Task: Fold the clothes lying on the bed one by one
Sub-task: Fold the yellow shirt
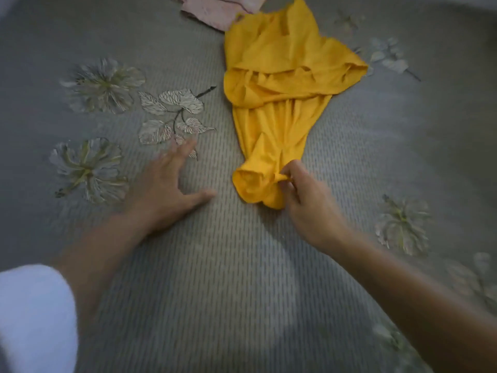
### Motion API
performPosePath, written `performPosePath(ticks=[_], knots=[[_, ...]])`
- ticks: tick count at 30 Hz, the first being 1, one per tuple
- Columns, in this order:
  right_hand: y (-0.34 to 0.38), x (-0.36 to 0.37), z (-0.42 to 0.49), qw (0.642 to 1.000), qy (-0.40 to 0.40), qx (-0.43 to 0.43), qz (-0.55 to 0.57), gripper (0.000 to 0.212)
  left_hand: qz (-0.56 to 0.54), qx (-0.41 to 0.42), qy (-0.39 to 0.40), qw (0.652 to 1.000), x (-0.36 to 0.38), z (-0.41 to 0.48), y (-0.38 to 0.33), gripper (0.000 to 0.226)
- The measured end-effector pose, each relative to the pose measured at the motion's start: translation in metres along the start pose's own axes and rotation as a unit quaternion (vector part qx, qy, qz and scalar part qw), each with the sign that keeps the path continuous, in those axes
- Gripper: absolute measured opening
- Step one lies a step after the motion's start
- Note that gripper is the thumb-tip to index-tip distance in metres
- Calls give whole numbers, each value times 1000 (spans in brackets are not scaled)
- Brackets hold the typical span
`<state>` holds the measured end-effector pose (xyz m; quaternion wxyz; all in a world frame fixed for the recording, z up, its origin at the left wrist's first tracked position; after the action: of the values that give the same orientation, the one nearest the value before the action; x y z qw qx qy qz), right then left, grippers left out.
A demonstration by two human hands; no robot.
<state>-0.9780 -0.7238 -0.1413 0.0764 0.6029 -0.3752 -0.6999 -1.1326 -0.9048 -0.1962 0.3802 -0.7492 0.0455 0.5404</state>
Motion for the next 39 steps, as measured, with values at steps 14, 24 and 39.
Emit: performPosePath(ticks=[14, 24, 39], knots=[[-20, -24, -227, 885, 399, 229, 66, 6, 123, 164, -3, 979, 50, -188, -84, 53], [-73, -84, -300, 789, 470, 239, -314, 15, -14, 244, 272, 931, 69, -305, -158, 18], [2, -8, -282, 907, 329, 119, -235, 70, -304, -337, 74, 888, 34, -286, -58, 43]])
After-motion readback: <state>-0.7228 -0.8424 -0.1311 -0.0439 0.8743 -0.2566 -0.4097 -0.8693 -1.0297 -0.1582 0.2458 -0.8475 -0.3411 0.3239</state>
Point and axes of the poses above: each hand's wrist, its own z-axis towards the middle knuckle, its own x-axis out of the palm, y = z × x, the point moved 5 cm from there along z, towards the middle knuckle
